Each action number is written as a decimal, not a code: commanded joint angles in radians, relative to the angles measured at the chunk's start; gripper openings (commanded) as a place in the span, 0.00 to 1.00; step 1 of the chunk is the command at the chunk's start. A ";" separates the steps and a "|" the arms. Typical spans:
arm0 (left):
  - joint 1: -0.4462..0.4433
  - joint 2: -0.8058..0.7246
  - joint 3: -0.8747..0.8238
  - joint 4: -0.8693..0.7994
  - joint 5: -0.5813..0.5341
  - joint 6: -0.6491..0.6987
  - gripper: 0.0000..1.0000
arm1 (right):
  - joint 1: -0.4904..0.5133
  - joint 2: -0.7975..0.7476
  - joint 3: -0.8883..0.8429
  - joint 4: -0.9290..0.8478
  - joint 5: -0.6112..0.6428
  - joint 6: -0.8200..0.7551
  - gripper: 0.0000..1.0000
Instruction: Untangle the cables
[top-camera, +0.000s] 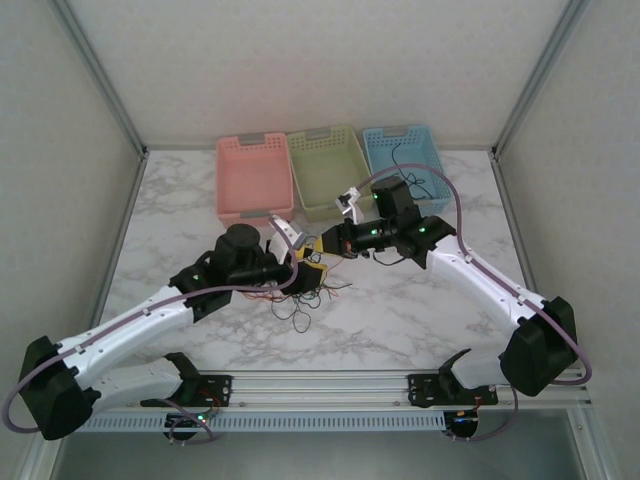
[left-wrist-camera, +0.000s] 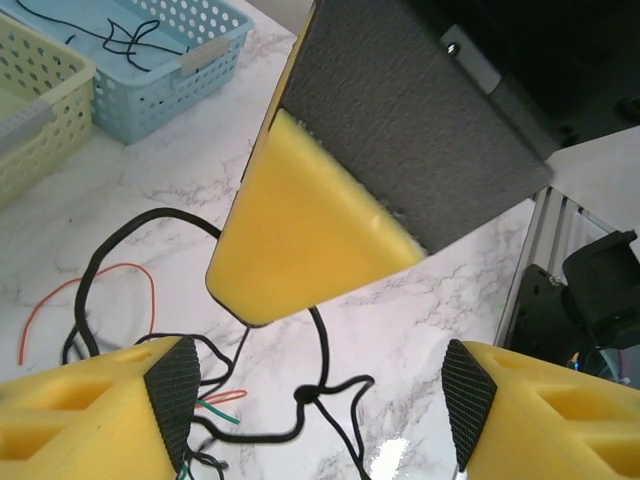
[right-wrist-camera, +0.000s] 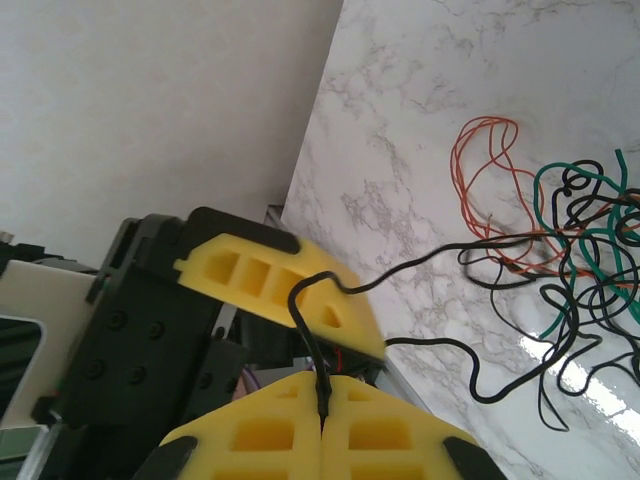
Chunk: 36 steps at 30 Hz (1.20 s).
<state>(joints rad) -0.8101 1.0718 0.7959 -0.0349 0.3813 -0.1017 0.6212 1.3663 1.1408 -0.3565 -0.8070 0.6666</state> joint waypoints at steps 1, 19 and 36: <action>-0.007 0.008 0.013 0.054 0.015 0.039 0.68 | -0.008 -0.018 0.002 -0.006 -0.034 -0.005 0.00; 0.005 0.030 -0.053 0.094 0.134 0.006 0.54 | -0.046 -0.037 -0.023 -0.028 -0.051 -0.036 0.00; 0.003 0.041 -0.059 0.081 0.112 -0.013 0.05 | -0.062 -0.034 -0.021 -0.033 -0.040 -0.041 0.00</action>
<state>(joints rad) -0.8082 1.1145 0.7364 0.0334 0.4923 -0.1074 0.5716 1.3499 1.1198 -0.3679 -0.8387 0.6422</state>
